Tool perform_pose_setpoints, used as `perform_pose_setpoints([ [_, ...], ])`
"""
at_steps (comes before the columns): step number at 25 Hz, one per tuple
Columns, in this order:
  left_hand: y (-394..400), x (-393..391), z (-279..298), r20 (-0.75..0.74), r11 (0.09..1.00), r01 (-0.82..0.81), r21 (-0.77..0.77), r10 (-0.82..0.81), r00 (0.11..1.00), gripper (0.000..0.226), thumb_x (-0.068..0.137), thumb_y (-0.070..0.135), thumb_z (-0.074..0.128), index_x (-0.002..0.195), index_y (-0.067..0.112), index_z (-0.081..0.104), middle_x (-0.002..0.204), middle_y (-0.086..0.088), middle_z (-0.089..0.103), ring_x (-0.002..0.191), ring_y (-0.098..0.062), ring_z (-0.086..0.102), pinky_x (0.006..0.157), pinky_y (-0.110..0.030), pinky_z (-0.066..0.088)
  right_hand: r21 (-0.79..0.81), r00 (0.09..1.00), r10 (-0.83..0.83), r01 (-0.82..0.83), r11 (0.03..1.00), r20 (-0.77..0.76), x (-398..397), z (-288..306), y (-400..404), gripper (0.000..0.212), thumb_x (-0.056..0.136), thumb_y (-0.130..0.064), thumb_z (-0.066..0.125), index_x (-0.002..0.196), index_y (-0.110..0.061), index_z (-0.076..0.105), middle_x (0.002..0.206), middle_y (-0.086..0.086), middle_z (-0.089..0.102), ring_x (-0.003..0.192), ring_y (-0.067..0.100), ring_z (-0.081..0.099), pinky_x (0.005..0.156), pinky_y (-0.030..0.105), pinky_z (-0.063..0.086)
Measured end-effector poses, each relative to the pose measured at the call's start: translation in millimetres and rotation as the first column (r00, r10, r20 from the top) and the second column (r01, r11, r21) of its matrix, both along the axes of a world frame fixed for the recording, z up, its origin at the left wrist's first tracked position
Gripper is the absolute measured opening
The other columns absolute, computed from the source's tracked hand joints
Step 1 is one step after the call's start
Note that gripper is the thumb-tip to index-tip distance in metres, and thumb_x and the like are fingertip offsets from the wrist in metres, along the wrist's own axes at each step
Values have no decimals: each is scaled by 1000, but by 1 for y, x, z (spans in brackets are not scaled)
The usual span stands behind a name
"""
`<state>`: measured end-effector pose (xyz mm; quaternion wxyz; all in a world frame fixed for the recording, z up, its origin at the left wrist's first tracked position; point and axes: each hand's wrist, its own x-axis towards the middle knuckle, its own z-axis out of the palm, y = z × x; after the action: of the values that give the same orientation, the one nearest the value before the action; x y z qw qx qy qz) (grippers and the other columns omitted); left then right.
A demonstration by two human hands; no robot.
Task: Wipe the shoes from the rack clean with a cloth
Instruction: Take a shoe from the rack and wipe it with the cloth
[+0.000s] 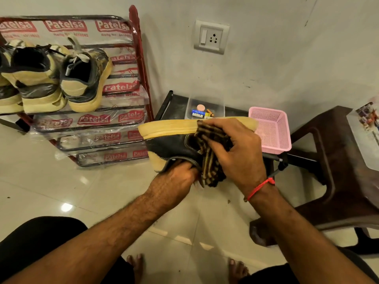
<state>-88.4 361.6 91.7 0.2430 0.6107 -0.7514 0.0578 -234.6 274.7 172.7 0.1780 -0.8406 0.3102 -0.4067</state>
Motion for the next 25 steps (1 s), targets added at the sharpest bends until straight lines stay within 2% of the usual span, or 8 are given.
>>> perform_pose_setpoints([
  [2, 1, 1, -1, 51, 1000, 27, 13, -28, 998, 60, 49, -6, 95, 105, 5, 76, 98, -13, 74, 88, -32, 73, 65, -38, 64, 14, 991, -136, 136, 991, -20, -10, -4, -19, 34, 85, -6, 74, 119, -8, 69, 112, 7, 70, 106, 18, 64, 95, 34, 52],
  [5, 0, 1, -3, 54, 999, 47, 2, -48, 997, 63, 50, -7, 94, 109, 5, 75, 102, -14, 73, 99, -31, 66, 72, -41, 64, -16, 982, -179, 178, 984, -55, -14, -10, -22, 33, 85, -4, 74, 118, -8, 70, 110, 8, 69, 104, 20, 65, 94, 31, 53],
  [7, -2, 1, -2, 53, 999, 48, 10, -49, 997, 62, 50, -7, 94, 108, 5, 76, 102, -14, 74, 94, -32, 71, 71, -40, 63, -19, 989, -149, 149, 989, -23, -10, -7, -15, 34, 85, -4, 74, 118, -9, 69, 111, 7, 69, 106, 20, 64, 95, 29, 52],
  [9, -1, 1, -2, 39, 998, 49, 36, -51, 998, 59, 50, -5, 95, 104, 7, 77, 98, -13, 74, 86, -30, 73, 68, -35, 62, -30, 999, -32, 32, 999, -6, 0, -5, -1, 33, 85, -2, 73, 118, -8, 69, 113, 7, 69, 110, 21, 63, 98, 33, 51],
  [12, -1, 2, 0, 45, 997, 72, 31, -73, 996, 52, 48, -3, 97, 96, 7, 78, 90, -12, 73, 79, -29, 73, 66, -34, 61, -89, 994, 88, -93, 992, -64, 7, -4, 13, 34, 86, -1, 72, 119, -7, 69, 115, 8, 69, 113, 23, 62, 101, 38, 51],
  [17, -3, 2, 7, 119, 997, 52, -54, -45, 992, 56, 49, -3, 95, 103, 4, 78, 99, -13, 76, 91, -31, 74, 76, -40, 62, -44, 991, -114, 111, 993, -69, -24, -2, -29, 35, 84, 0, 73, 117, -10, 70, 112, 7, 69, 107, 20, 63, 94, 34, 51],
  [22, -4, 1, 9, 100, 995, 83, -46, -78, 992, 44, 53, 1, 92, 94, 11, 79, 91, -7, 74, 86, -26, 71, 74, -36, 59, -65, 992, 121, -122, 990, -22, 4, -2, 17, 33, 85, 1, 72, 116, -8, 70, 114, 6, 69, 112, 18, 62, 102, 27, 47],
  [25, -5, 4, 8, 116, 996, 65, -59, -58, 992, 39, 60, 2, 87, 97, 9, 78, 93, -9, 73, 88, -29, 71, 75, -37, 59, -79, 998, 69, -68, 995, 1, -1, -2, 1, 33, 85, 1, 72, 117, -8, 69, 113, 6, 68, 111, 18, 62, 100, 27, 49],
])
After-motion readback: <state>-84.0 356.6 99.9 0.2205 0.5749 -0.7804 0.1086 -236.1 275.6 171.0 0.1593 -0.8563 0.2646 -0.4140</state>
